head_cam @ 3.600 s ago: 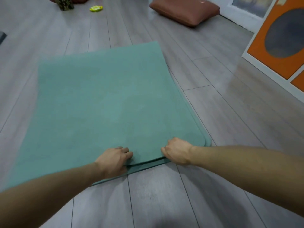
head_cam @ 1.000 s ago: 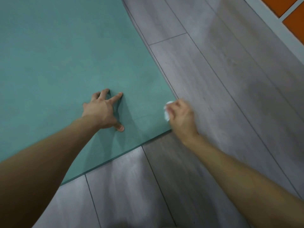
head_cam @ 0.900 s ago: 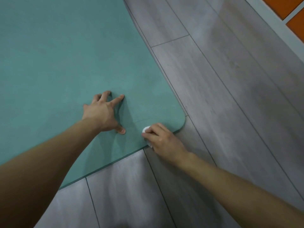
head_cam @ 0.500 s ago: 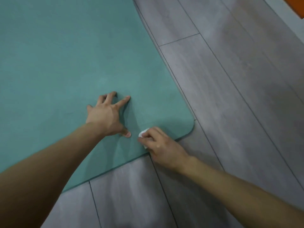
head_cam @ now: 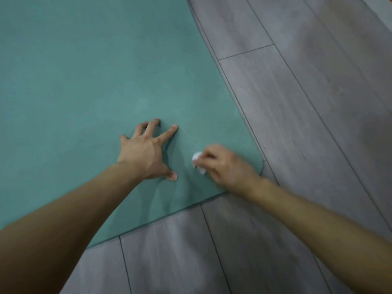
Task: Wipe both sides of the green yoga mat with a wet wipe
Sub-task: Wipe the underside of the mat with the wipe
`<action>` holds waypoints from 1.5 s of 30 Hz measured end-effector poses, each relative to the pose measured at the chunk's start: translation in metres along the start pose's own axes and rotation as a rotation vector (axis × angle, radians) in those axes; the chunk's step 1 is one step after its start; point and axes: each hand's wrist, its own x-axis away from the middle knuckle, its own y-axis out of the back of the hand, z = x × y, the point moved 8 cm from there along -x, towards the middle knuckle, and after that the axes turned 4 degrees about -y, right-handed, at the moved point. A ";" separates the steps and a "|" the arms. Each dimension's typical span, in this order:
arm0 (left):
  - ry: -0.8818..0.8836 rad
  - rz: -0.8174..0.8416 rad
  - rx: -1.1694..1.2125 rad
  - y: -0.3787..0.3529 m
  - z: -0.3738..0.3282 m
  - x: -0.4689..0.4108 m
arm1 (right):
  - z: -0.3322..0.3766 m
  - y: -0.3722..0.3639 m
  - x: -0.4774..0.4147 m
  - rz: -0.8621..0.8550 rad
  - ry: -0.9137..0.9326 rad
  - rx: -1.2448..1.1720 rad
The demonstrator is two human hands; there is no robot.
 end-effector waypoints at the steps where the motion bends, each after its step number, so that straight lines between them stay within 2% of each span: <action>1: 0.000 0.002 0.002 0.001 0.000 0.000 | -0.038 0.019 -0.026 -0.096 -0.131 0.035; 3: 0.000 0.003 0.004 0.003 -0.001 0.001 | -0.111 0.053 -0.067 -0.228 -0.407 0.082; 5: 0.003 0.011 0.010 0.005 -0.001 0.001 | -0.131 0.059 -0.082 -0.251 -0.515 0.107; 6: 0.001 0.013 0.009 0.005 -0.002 0.001 | -0.115 0.049 -0.075 -0.239 -0.511 0.095; 8: 0.004 0.012 0.005 0.002 -0.001 0.000 | -0.043 0.017 -0.036 -0.128 -0.373 0.001; 10: 0.007 -0.001 0.004 0.000 0.001 -0.001 | 0.038 -0.016 0.017 0.054 -0.097 -0.079; 12: 0.005 -0.004 0.004 -0.001 0.001 -0.001 | 0.051 -0.015 0.032 0.118 0.066 -0.040; 13: 0.006 -0.002 0.012 0.000 0.001 -0.001 | 0.024 -0.004 0.019 0.060 0.028 0.014; 16: 0.008 -0.002 0.029 0.001 0.002 -0.001 | -0.095 0.058 -0.029 -0.223 -0.389 0.136; 18: 0.009 0.006 0.039 0.003 0.002 -0.002 | -0.126 0.070 -0.036 -0.253 -0.571 0.139; 19: 0.012 0.011 0.041 0.002 0.001 -0.001 | -0.115 0.064 -0.029 -0.240 -0.602 0.125; 21: 0.022 0.007 0.050 -0.001 0.002 -0.001 | -0.048 0.029 -0.005 -0.155 -0.473 0.040; 23: 0.026 -0.008 0.070 -0.002 0.005 -0.001 | 0.039 -0.018 0.034 0.041 -0.153 -0.058; 24: 0.024 -0.019 0.077 -0.002 0.006 0.001 | 0.063 -0.033 0.049 0.121 -0.023 -0.043; 25: 0.027 -0.028 0.093 -0.003 0.006 0.004 | 0.066 -0.031 0.052 0.131 0.048 -0.021; 26: 0.034 -0.044 0.124 -0.005 0.007 0.009 | 0.045 -0.020 0.045 0.086 0.014 0.001; 29: 0.070 -0.129 0.211 -0.014 0.009 0.032 | -0.059 0.042 0.020 -0.216 -0.356 0.160; 31: 0.080 -0.193 0.239 -0.024 0.015 0.055 | -0.079 0.051 0.016 -0.264 -0.468 0.177; 32: 0.094 -0.223 0.257 -0.031 0.022 0.067 | -0.061 0.039 0.015 -0.240 -0.463 0.150; 34: 0.187 -0.263 0.293 -0.047 0.046 0.092 | 0.013 -0.001 0.016 -0.109 -0.249 0.051; 36: 0.321 -0.230 0.320 -0.067 0.070 0.110 | 0.086 -0.040 0.029 0.069 0.106 0.001; 37: 0.367 -0.187 0.325 -0.079 0.078 0.115 | 0.100 -0.048 0.027 0.120 0.242 0.018; 38: 0.389 -0.138 0.326 -0.090 0.082 0.117 | 0.093 -0.046 0.013 0.139 0.303 0.039; 39: 0.392 -0.095 0.330 -0.100 0.082 0.116 | 0.069 -0.039 -0.009 0.117 0.264 0.070; 40: 0.390 -0.066 0.340 -0.107 0.080 0.114 | 0.032 -0.025 -0.035 0.049 0.142 0.105; 43: 0.397 -0.029 0.370 -0.118 0.076 0.108 | -0.090 0.036 -0.085 -0.187 -0.374 0.239; 45: 0.396 0.043 0.382 -0.120 0.077 0.107 | -0.102 0.039 -0.090 -0.243 -0.513 0.261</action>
